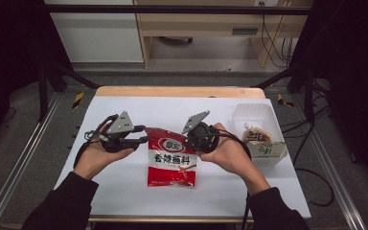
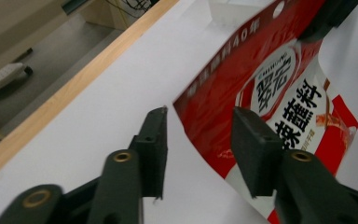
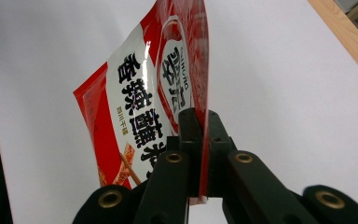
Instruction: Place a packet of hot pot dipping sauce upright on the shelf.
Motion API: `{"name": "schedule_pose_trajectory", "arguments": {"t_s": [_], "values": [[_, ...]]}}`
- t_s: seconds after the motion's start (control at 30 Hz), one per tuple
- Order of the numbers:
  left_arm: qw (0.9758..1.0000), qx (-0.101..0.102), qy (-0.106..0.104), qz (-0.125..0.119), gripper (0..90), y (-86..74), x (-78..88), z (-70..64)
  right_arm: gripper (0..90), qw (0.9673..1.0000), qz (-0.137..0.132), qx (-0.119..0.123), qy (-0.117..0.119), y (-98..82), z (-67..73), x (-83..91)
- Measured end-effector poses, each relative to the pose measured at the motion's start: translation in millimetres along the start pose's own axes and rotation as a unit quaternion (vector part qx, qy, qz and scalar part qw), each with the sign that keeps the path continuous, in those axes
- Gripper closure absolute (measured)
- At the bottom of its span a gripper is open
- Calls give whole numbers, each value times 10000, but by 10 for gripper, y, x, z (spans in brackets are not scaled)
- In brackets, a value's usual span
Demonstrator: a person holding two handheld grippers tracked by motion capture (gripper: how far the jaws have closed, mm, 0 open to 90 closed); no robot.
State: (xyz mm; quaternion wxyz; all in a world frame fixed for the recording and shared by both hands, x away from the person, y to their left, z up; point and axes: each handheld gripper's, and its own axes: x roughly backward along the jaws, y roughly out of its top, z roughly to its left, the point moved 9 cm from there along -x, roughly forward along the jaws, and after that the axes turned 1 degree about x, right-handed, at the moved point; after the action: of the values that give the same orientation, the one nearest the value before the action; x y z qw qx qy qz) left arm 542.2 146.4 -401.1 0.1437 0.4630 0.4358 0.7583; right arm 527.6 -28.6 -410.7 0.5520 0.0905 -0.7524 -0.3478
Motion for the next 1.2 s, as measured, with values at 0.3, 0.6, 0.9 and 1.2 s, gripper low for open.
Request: {"name": "schedule_pose_trajectory", "arguments": {"t_s": [0.3,0.6,0.9,1.2], "values": [[9991,413,-9,11,301,-288,59,-37,900,9997,-118,-115,151,52,1,87],[9949,979,192,159,161,-833,87,-83,900,9993,-307,-62,217,216,11,284],[9899,1335,369,313,105,-1135,66,-64,900,9994,-334,-27,-71,384,-190,431],[9889,1324,547,387,77,-1311,94,-201,900,9978,-544,-273,-264,467,-509,668]]}}
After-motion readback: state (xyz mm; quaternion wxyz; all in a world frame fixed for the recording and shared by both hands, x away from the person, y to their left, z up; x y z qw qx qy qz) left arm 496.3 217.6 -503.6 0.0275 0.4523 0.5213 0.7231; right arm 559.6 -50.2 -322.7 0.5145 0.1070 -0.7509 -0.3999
